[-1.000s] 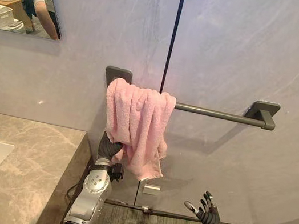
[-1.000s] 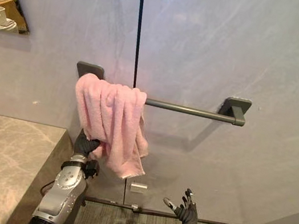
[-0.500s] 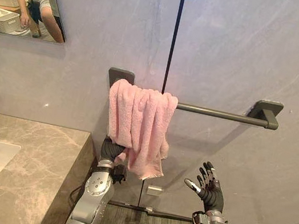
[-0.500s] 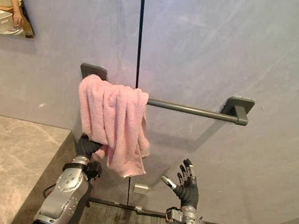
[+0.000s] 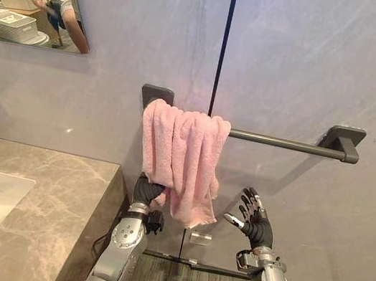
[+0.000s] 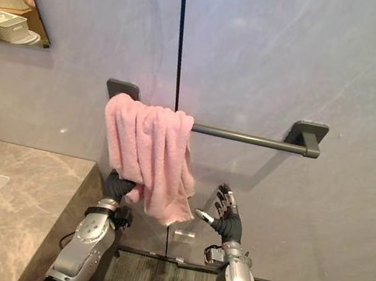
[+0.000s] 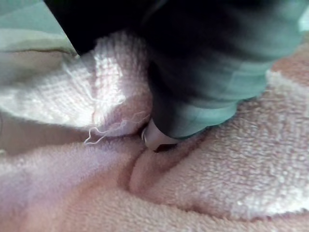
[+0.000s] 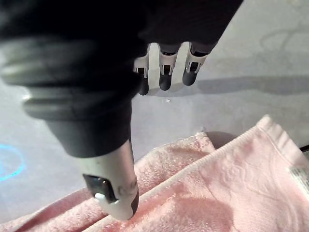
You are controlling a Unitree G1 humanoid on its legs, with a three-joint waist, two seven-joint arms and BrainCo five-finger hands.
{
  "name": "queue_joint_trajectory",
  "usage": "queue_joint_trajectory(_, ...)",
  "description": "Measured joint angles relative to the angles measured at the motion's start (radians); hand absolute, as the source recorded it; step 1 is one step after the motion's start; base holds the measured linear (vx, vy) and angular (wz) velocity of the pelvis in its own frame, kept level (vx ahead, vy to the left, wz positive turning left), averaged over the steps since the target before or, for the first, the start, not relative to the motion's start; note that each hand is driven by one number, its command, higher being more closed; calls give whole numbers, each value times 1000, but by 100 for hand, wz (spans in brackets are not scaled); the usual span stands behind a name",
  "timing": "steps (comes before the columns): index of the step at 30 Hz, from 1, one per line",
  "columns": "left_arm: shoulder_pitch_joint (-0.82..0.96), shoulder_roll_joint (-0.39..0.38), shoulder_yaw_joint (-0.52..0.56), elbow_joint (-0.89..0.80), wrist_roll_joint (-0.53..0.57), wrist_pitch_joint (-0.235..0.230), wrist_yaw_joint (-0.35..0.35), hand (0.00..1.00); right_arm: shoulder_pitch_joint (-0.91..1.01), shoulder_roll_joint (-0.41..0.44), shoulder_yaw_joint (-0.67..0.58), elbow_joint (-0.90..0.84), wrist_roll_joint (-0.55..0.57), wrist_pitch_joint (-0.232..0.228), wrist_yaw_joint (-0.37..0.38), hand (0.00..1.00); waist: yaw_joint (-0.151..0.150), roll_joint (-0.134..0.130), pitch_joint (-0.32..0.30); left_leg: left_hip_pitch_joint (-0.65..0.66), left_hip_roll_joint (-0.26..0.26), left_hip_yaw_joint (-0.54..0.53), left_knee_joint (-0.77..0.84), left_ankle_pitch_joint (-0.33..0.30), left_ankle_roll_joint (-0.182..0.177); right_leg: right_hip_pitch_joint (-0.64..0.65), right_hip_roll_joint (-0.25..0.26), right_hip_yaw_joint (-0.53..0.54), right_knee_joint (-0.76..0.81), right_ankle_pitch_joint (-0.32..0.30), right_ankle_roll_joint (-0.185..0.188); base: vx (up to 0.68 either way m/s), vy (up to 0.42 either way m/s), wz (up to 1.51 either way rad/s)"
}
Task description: Organize washtable
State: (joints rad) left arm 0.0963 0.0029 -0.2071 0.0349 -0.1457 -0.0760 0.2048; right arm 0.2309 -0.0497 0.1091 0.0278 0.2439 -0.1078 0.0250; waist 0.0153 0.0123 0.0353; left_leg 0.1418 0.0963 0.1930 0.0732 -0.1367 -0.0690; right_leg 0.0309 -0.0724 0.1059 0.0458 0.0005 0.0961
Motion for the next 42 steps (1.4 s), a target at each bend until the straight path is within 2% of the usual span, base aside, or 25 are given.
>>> queue_joint_trajectory(17,0,41,-27,20,-22,0,-8,100,-149,-28,80,153,4,9,-1,0,-2,-11,7,-24,-2,-45,-2,6,2,2,-1,-23,-15,-1,-4,-1,-12,6)
queue_joint_trajectory(27,0,54,-28,20,-66,-1,-8,100,-243,-47,152,203,88,42,-1,0,0,-19,13,-32,-1,-57,-1,7,2,2,-1,-29,-15,-3,-8,-5,-4,2)
queue_joint_trajectory(38,-17,59,-31,20,-101,-1,-6,100,-304,-58,227,205,157,52,-4,0,-1,-25,27,-52,3,-78,15,7,1,1,2,-45,-15,-4,-14,-9,-11,5)
queue_joint_trajectory(39,-22,59,-31,20,-102,-1,-6,100,-308,-58,234,209,160,53,-4,100,-1,-25,27,-55,5,-80,15,8,1,0,4,-47,-15,-3,-16,-30,-24,2)
queue_joint_trajectory(42,-40,58,-32,19,-122,-3,-6,100,-335,-69,253,230,179,53,-5,100,-1,-24,28,-57,10,-82,16,8,-1,-1,10,-47,-15,-2,-22,-22,-18,0)
